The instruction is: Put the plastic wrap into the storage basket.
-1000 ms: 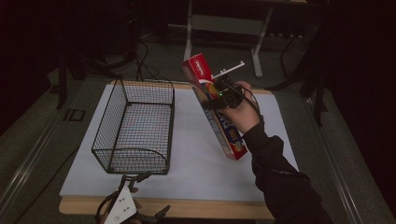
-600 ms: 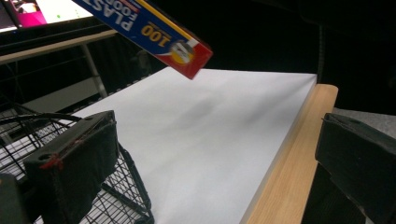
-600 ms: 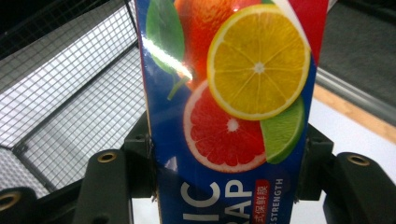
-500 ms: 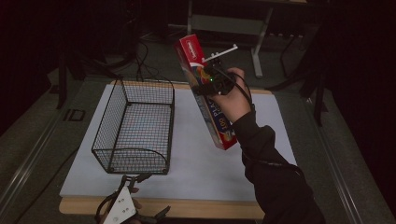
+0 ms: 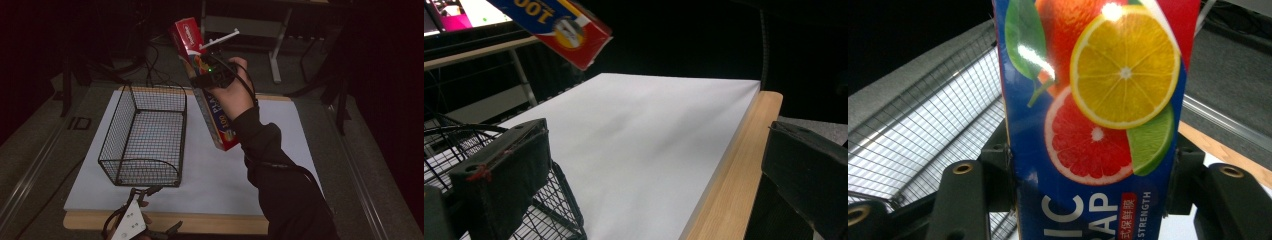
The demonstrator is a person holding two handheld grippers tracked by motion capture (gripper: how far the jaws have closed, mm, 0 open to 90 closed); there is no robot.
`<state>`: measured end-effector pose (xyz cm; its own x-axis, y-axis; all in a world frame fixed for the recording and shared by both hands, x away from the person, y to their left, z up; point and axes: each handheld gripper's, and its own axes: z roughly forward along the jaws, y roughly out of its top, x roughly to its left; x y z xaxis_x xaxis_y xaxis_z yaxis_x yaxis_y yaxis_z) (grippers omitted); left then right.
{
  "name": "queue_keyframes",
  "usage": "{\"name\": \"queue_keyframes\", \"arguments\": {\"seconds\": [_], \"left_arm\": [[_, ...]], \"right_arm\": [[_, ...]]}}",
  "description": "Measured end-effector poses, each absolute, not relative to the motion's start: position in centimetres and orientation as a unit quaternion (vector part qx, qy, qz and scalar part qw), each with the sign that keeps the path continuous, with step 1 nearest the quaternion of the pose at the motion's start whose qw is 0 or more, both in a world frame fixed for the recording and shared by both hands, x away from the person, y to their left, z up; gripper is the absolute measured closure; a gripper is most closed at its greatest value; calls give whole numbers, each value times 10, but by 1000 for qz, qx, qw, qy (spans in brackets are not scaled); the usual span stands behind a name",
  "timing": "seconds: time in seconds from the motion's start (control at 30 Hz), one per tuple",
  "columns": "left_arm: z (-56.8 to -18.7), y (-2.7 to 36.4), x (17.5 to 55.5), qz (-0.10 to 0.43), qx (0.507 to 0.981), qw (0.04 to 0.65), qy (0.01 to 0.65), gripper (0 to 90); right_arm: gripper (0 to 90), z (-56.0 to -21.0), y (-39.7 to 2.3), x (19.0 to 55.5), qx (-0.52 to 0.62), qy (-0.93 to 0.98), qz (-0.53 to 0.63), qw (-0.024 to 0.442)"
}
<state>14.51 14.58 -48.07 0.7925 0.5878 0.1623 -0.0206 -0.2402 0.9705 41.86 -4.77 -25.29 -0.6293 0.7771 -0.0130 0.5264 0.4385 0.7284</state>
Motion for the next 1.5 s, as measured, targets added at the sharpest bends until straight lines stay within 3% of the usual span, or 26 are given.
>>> {"name": "queue_keyframes", "arguments": {"seconds": [0.9,1.5], "left_arm": [[-481,145,143,261,749,581,183,1],[-481,145,142,259,750,582,177,1]], "right_arm": [[399,-244,44,411,358,830,401,149],[399,-304,87,408,366,823,413,132]]}}
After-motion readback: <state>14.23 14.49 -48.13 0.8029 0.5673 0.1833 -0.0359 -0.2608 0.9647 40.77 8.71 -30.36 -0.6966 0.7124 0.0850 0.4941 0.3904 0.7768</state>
